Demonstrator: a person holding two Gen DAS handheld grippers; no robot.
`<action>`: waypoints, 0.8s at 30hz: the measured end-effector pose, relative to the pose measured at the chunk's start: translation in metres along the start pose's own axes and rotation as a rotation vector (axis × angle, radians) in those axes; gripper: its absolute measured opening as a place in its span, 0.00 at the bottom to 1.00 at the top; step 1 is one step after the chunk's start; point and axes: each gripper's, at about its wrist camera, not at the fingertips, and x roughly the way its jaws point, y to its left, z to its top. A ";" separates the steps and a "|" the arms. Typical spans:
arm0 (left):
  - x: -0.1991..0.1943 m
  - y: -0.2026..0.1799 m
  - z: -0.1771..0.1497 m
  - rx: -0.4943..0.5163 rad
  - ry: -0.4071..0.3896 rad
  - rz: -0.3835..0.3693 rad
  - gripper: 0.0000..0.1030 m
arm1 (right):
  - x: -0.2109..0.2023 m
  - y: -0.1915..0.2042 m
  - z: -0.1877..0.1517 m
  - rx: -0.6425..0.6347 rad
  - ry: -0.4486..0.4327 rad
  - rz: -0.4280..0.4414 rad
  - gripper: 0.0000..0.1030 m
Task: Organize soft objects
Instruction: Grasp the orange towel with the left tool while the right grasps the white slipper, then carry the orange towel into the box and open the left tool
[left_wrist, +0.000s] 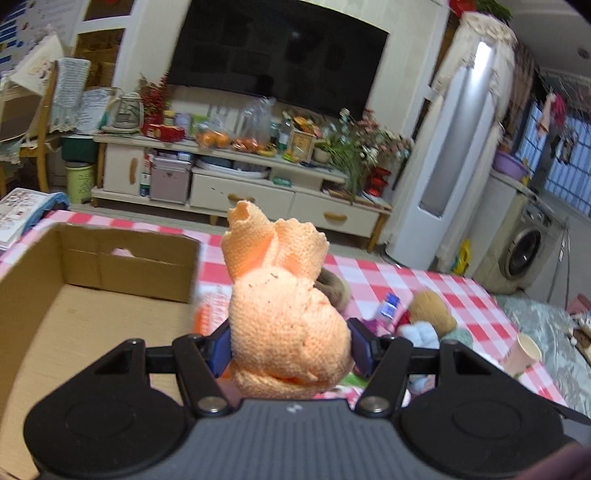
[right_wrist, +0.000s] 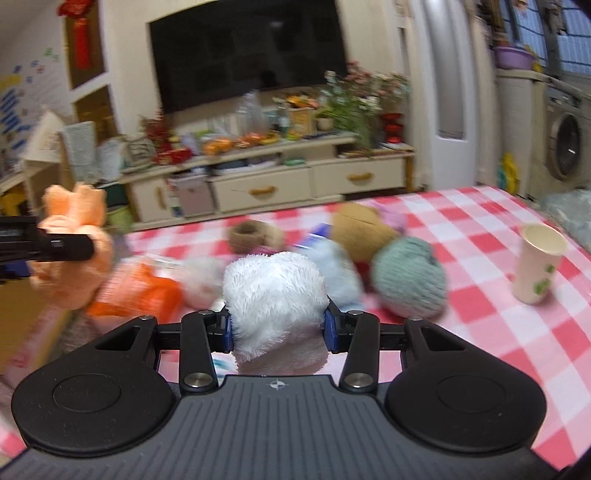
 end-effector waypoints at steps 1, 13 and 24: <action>-0.002 0.005 0.002 -0.010 -0.007 0.006 0.61 | 0.000 0.007 0.003 -0.010 -0.002 0.022 0.51; -0.014 0.087 0.012 -0.171 -0.036 0.178 0.61 | 0.007 0.093 0.023 -0.086 -0.007 0.311 0.52; -0.026 0.133 0.011 -0.284 -0.049 0.292 0.61 | 0.023 0.143 0.024 -0.153 0.030 0.470 0.53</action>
